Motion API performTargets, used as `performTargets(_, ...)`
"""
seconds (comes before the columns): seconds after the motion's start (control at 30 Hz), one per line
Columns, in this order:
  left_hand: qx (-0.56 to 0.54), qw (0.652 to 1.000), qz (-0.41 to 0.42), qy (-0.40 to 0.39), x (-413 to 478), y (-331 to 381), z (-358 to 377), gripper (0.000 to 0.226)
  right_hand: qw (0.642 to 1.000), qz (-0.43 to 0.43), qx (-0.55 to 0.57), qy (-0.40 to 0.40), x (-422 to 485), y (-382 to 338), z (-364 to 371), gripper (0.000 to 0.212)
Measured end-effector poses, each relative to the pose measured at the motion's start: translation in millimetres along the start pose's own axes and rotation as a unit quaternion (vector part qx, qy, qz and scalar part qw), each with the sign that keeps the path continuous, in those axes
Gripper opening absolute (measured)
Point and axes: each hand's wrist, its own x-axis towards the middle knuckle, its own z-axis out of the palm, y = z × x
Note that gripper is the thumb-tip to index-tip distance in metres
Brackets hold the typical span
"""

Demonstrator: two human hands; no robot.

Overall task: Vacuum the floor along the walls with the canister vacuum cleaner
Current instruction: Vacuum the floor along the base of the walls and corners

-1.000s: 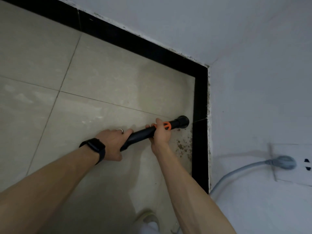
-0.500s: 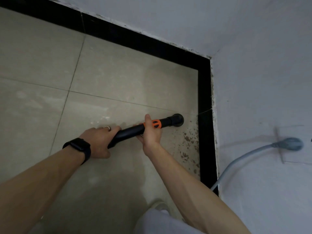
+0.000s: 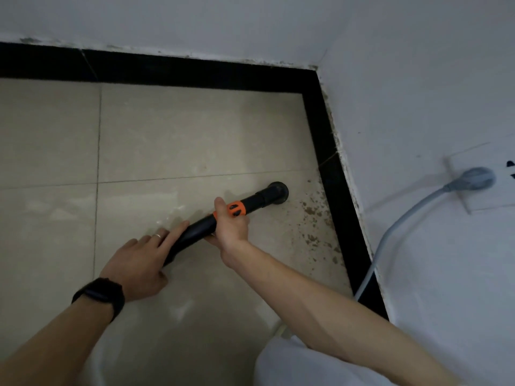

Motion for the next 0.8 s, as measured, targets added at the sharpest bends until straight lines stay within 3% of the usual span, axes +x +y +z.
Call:
performTargets(0.23, 0.069, 0.996, 0.056, -0.01, -16.2, -3.9, 0.0, 0.132, 0.999, 0.003, -0.043, 0.027, -4.1, 24.4, -1.3, 0.056)
performTargets(0.4, 0.023, 0.996, 0.057, -0.06, -6.9, 17.8, -7.3, 0.116, 0.991, -0.053, -0.086, 0.089, -1.7, 16.6, -8.1, 0.071)
performTargets(0.67, 0.063, 0.991, 0.111, -0.033, 23.1, 56.1, -7.6, 0.117, 0.992, -0.028, 0.092, 0.084, 8.6, -13.9, -50.2, 0.037)
performTargets(0.8, 0.086, 0.99, 0.11, -0.007, 40.4, 69.9, -6.6, 0.117, 0.984, -0.021, 0.166, 0.065, 9.4, -32.5, -71.5, 0.003)
